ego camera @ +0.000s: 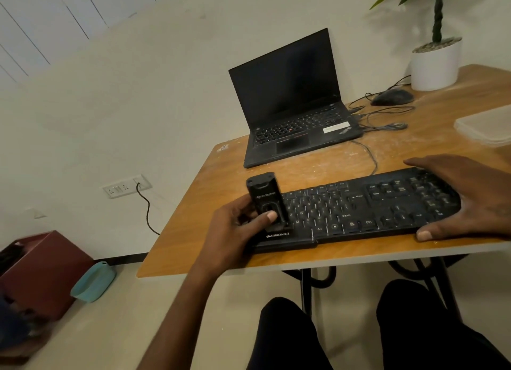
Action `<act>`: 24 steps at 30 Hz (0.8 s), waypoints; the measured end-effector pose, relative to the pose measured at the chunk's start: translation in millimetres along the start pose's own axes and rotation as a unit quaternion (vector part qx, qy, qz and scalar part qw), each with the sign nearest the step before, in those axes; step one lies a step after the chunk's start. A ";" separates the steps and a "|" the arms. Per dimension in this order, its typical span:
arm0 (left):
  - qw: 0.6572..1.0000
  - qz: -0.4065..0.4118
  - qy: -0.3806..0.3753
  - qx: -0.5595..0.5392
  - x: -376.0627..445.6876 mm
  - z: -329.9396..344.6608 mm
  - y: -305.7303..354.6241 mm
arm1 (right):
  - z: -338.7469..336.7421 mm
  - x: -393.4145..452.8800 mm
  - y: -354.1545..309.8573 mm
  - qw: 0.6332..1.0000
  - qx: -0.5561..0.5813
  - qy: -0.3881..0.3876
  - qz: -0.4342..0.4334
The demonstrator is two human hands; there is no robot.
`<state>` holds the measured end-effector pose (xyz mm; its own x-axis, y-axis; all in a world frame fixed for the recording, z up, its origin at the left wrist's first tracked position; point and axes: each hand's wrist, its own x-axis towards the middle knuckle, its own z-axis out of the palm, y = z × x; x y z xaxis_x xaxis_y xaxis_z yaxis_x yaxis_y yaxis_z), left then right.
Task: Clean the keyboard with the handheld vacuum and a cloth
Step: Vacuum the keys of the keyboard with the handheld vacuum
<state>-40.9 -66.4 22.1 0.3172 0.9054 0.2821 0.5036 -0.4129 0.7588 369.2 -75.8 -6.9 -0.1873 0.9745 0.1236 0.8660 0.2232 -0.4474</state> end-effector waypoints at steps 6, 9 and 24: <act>0.999 0.027 -0.018 -0.011 14.4 19.6 7.1 | 0.9 -1.1 1.6 1.000 -0.005 0.007 -0.002; 1.000 0.012 -0.005 -0.003 5.3 -0.6 -3.2 | 1.7 -1.1 1.7 1.000 -0.004 0.010 0.000; 1.000 0.019 -0.007 0.006 27.3 12.6 2.5 | -0.6 -2.6 -0.9 1.000 0.004 0.005 -0.005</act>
<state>-20.8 -43.9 24.3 0.3477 0.8875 0.3025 0.5005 -0.4485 0.7405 369.2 -78.6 -6.3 -0.1918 0.9717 0.1379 0.8603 0.2341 -0.4529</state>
